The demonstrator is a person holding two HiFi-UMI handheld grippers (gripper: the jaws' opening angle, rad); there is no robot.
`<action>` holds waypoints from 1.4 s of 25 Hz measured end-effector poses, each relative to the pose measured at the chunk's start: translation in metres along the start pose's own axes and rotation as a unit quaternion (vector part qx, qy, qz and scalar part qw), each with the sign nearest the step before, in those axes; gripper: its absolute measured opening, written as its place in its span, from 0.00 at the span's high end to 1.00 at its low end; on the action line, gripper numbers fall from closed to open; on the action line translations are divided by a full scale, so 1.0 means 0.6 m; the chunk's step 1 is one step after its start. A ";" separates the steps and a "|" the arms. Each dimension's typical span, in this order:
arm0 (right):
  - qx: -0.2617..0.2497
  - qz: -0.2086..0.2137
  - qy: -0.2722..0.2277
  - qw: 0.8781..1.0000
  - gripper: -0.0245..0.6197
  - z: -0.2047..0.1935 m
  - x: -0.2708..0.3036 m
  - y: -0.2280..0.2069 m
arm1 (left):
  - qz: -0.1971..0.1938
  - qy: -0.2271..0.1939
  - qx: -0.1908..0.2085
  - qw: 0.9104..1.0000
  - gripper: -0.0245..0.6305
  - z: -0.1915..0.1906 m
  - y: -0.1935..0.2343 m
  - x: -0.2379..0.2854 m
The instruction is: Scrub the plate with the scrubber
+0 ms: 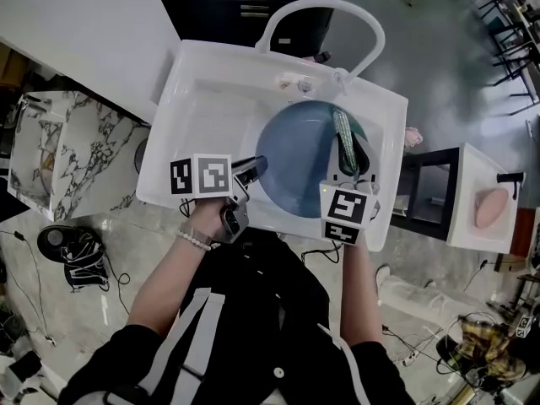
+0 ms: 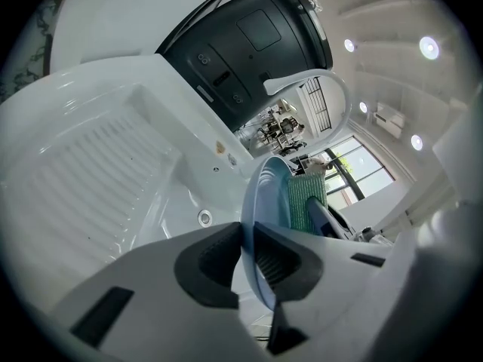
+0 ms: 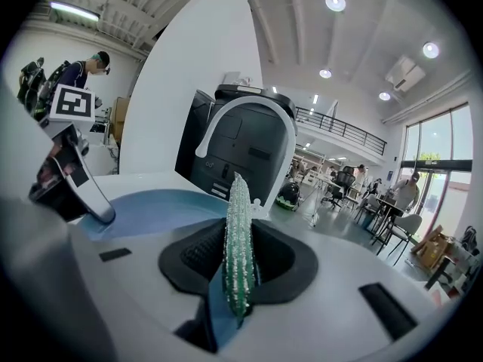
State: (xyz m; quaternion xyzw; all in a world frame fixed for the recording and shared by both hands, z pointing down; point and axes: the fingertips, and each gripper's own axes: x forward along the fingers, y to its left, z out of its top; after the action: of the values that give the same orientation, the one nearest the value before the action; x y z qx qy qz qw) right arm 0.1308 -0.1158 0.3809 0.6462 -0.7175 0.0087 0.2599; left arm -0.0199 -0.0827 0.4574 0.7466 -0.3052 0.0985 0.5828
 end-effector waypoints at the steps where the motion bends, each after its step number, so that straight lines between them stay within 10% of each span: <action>1: -0.003 0.002 0.000 1.000 0.81 0.001 0.001 0.003 | -0.003 0.000 0.002 1.000 0.90 0.000 -0.004 0.000; 35: -0.105 0.263 -0.035 0.958 0.81 0.023 -0.060 0.225 | -0.008 -0.019 -0.025 0.999 0.89 0.018 0.008 0.000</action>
State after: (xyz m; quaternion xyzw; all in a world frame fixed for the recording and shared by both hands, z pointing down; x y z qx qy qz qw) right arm 0.0012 -0.0653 0.3989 0.4033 -0.8677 -0.0210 0.2899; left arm -0.0248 -0.0934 0.4581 0.7363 -0.3127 0.0716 0.5958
